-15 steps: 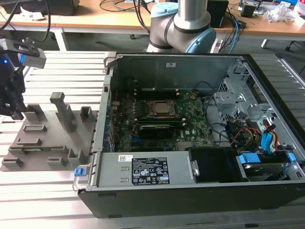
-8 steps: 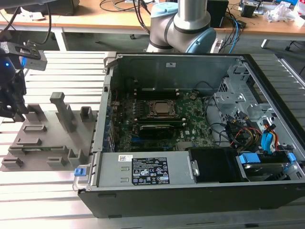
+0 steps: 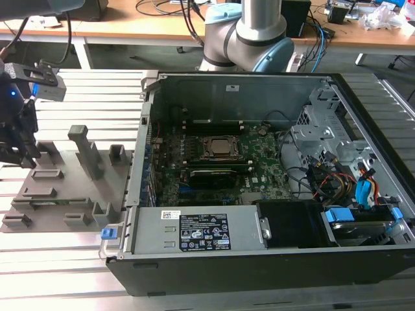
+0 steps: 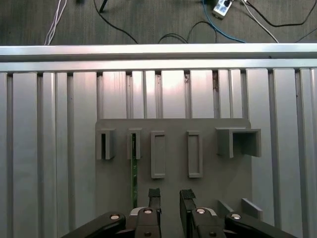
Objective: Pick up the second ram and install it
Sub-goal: 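Pick up the second ram and move it above second insertion slot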
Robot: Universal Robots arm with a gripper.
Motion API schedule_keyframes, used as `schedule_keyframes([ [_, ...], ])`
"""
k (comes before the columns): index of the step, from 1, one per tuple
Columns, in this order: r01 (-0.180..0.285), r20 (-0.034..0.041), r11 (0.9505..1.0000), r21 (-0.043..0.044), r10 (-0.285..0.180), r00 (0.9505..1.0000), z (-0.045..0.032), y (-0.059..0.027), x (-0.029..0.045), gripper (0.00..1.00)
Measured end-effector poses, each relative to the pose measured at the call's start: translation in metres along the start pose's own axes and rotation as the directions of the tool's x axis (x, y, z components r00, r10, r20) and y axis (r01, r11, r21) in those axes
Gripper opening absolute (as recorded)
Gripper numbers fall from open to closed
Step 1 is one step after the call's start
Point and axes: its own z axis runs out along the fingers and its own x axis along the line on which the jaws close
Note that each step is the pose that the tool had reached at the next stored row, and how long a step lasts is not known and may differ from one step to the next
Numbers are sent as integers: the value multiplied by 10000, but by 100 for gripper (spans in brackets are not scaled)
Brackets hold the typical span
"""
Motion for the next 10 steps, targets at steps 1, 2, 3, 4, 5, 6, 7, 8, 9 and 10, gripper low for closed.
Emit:
schedule_keyframes([
  [1, 0, 0, 10000, 0, 0, 10000, 6, 0, 0, 30],
  [2, 0, 0, 10000, 0, 0, 10000, 12, -1, 0, 30],
  [3, 0, 1, 10000, 1, 0, 10000, 22, -1, 1, 30],
  [4, 0, 0, 10000, 0, 0, 10000, 33, -2, 2, 30],
  [5, 0, 0, 10000, 0, 0, 10000, 54, -2, 3, 30],
  [6, 0, 1, 10000, 1, 0, 10000, 104, -5, 5, 30],
  [7, 0, 0, 10000, 0, 0, 10000, 114, -6, 6, 30],
  [8, 0, 0, 10000, 0, 0, 10000, 125, -6, 7, 30],
  [9, 0, 0, 10000, 0, 0, 10000, 135, -7, 8, 30],
  [10, 0, 0, 10000, 0, 0, 10000, 147, -7, 8, 30],
])
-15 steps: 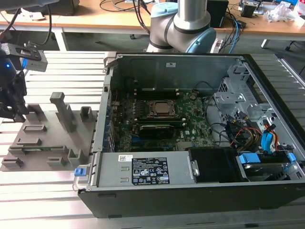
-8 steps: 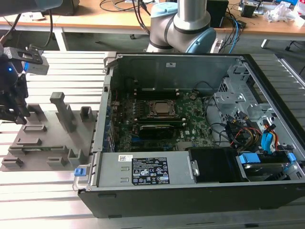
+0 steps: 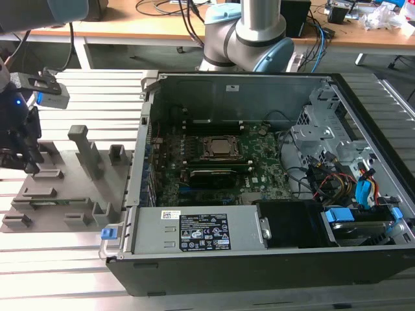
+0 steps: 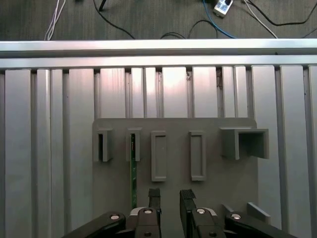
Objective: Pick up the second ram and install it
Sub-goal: 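Pick up the second ram and move it above second insertion slot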
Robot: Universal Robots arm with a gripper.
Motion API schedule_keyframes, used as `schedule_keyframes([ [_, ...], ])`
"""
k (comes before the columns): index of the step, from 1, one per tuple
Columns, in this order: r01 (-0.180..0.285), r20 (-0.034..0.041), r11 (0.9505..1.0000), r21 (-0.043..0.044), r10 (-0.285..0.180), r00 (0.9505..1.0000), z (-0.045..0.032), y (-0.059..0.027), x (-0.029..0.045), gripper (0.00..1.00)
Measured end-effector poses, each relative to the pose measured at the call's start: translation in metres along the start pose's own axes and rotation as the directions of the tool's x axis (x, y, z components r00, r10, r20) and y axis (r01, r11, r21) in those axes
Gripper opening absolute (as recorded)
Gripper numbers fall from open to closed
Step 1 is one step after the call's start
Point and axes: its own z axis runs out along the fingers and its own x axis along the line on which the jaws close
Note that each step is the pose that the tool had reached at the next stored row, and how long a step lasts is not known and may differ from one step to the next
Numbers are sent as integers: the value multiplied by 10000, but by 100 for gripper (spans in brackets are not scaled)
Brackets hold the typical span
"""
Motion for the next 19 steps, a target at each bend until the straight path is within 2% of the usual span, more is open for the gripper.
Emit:
schedule_keyframes([
  [9, 0, 0, 10000, 0, 0, 10000, 88, -5, 5, 30],
  [14, 1, -2, 10000, -1, -1, 10000, 173, -9, 15, 30],
  [18, 10, 0, 10000, 0, -10, 10000, 242, -15, 107, 30],
  [19, 25, -2, 10000, 0, -25, 10000, 279, -24, 162, 30],
])
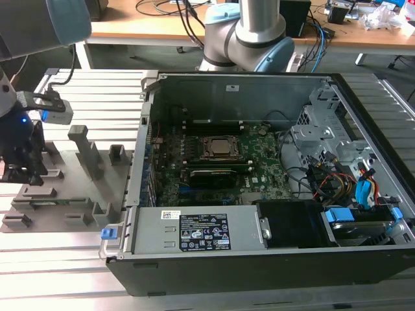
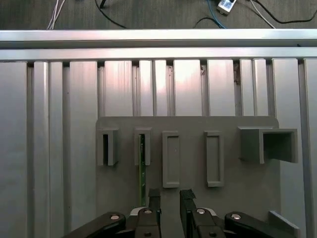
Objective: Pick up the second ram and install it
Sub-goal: 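Pick up the second ram and move it above second insertion slot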
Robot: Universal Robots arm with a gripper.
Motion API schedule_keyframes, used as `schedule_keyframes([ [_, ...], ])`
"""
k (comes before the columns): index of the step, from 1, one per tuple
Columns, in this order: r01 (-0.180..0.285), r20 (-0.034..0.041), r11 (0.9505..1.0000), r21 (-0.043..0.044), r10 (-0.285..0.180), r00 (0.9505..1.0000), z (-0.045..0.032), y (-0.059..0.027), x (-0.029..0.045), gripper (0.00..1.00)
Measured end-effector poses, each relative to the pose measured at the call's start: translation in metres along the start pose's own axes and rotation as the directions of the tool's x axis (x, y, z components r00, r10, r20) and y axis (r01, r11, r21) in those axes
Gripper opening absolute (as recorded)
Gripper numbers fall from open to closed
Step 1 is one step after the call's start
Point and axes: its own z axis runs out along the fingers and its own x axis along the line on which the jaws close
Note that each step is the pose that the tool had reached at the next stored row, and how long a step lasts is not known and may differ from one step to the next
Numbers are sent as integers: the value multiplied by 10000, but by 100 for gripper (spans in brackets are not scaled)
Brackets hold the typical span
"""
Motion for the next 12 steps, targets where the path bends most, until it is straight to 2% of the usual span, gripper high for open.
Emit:
schedule_keyframes([
  [5, 89, -42, 10000, -12, -90, 10000, 149, -177, 116, 30],
  [6, 97, -45, 10000, -12, -97, 9999, 176, -184, 150, 30],
  [7, 108, -44, 9999, -10, -108, 9999, 241, -189, 196, 30],
  [10, 139, -33, 9999, -13, -139, 9999, 336, -193, 205, 30],
  [12, 159, 5, 9999, -16, -159, 9999, 360, -195, 207, 30],
])
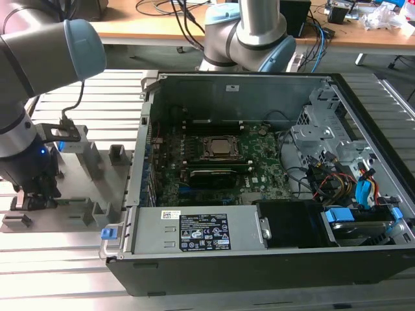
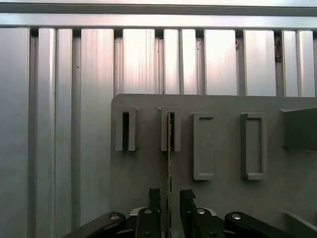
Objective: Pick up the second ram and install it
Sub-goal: 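Pick up the second ram and move it above second insertion slot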
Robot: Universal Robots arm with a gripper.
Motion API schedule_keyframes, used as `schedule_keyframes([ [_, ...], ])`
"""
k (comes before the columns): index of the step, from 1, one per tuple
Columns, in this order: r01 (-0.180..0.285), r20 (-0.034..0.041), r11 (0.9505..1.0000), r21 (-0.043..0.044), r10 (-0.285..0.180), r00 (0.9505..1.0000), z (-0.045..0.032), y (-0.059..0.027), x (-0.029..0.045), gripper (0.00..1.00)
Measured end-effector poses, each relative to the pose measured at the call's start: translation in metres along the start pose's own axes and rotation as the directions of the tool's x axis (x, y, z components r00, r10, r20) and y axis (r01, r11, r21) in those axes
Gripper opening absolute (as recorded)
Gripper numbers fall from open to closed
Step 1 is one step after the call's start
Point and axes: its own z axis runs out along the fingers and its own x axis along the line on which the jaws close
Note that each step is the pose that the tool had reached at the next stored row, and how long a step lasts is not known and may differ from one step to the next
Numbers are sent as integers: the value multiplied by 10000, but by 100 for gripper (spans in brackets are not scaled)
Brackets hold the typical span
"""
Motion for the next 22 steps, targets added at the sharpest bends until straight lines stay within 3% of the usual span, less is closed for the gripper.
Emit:
schedule_keyframes([
  [2, 16, 91, 10000, 2, -16, 10000, 18, -1, -1, 30],
  [10, 25, 92, 10000, 0, -25, 10000, 21, 0, 5, 30],
  [11, 26, 93, 10000, 0, -26, 10000, 21, -1, 6, 29],
  [13, 26, 93, 10000, 0, -26, 10000, 21, -1, 7, 14],
  [22, 26, 93, 10000, 0, -26, 10000, 21, -1, 11, 14],
])
